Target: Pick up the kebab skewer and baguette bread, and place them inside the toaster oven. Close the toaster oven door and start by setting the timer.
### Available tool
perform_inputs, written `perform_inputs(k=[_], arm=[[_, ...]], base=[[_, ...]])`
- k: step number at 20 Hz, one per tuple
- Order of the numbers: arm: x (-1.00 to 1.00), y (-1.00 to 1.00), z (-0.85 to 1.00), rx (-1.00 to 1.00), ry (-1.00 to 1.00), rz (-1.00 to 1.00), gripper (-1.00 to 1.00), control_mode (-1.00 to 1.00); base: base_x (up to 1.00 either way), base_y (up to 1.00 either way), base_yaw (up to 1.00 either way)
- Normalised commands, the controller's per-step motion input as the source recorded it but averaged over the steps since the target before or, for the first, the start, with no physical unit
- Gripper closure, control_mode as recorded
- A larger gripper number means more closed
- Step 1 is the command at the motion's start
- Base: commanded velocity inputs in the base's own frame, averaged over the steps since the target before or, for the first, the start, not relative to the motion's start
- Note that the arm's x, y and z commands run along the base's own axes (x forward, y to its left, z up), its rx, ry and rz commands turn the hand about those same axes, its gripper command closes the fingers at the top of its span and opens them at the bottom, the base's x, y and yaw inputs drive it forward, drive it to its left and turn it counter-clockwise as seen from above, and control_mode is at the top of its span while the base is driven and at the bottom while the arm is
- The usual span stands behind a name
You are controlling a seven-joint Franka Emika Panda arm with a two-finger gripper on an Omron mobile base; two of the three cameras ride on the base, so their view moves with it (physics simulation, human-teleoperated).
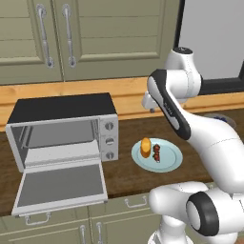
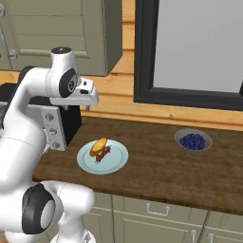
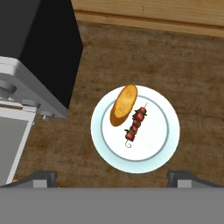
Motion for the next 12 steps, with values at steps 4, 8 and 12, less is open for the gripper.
perform_inputs(k=[4, 8, 12], arm=[[0.00, 0.00, 0.00, 0.00, 0.00, 0.00, -1.00, 1.00], [0.00, 0.00, 0.00, 0.00, 0.00, 0.00, -1.00, 1.00], [0.00, 0.00, 0.00, 0.00, 0.00, 0.00, -1.00, 1.00]], base=[[0.00, 0.00, 0.00], [0.00, 0.00, 0.00], [0.00, 0.00, 0.00]])
